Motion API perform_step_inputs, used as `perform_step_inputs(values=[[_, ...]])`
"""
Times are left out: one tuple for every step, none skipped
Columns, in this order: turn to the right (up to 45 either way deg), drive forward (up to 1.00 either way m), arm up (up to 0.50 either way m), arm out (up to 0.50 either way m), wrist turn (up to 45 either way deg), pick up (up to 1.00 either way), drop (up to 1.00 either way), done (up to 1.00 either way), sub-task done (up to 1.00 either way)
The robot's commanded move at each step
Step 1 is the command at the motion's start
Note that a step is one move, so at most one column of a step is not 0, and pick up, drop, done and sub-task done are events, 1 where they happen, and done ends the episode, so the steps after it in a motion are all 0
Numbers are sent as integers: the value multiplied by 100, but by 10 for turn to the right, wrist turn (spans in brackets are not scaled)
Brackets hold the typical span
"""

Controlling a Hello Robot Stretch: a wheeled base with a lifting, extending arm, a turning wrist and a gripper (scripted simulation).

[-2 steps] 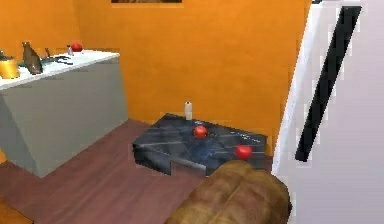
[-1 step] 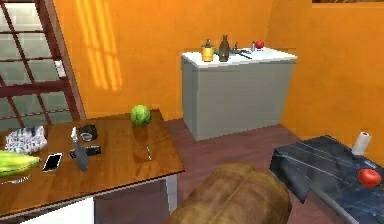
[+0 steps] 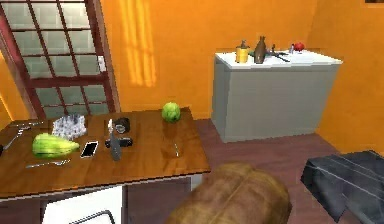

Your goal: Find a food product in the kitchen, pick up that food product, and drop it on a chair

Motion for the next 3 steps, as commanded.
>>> perform_step_inputs(values=[[0, 60, 0, 0, 0, 0, 0, 0, 0], [30, 0, 0, 0, 0, 0, 0, 0, 0], [30, 0, 0, 0, 0, 0, 0, 0, 0]])
